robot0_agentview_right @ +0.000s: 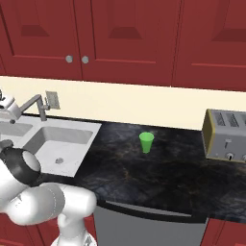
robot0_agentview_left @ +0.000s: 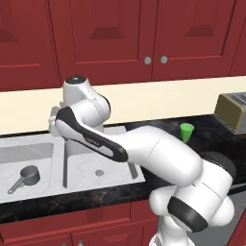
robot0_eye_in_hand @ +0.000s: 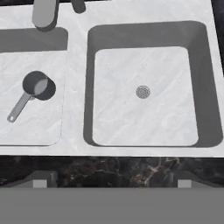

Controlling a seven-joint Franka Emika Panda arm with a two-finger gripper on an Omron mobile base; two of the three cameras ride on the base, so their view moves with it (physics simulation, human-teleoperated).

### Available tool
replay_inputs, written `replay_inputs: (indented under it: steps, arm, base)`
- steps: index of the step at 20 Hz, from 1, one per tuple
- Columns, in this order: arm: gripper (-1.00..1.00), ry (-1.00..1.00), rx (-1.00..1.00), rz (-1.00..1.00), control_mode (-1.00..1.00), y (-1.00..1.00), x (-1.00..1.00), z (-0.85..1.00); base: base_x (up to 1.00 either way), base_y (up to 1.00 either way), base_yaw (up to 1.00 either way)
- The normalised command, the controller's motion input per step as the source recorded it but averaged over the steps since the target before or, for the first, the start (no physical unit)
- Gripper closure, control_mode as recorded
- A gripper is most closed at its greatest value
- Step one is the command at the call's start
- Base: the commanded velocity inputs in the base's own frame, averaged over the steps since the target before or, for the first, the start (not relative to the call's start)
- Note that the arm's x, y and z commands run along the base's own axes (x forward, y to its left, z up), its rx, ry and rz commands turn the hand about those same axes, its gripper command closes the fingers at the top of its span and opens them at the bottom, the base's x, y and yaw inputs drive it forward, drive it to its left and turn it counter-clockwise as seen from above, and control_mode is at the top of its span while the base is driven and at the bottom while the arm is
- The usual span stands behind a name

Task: Move any existing items from the left basin to the right basin for drying. Then move the cup from the counter to the left basin of the sink for washing.

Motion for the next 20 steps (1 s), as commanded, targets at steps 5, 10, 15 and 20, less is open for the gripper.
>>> replay_inputs:
  steps: [5, 10, 15, 20]
  arm:
    - [-1.00, 0.04, 0.00, 0.00, -1.00, 0.65, 0.00, -0.22]
    - [-1.00, 0.01, 0.01, 0.00, -1.00, 0.63, -0.04, -0.23]
    - [-1.00, 0.01, 0.01, -0.01, -1.00, 0.55, -0.02, -0.13]
    - [-1.00, 0.02, 0.00, -0.04, -1.00, 0.45, 0.04, -0.04]
  base:
    - [0.00, 0.00, 0.00]
    - [0.00, 0.00, 0.00]
    - [0.00, 0.00, 0.00]
    - [0.00, 0.00, 0.00]
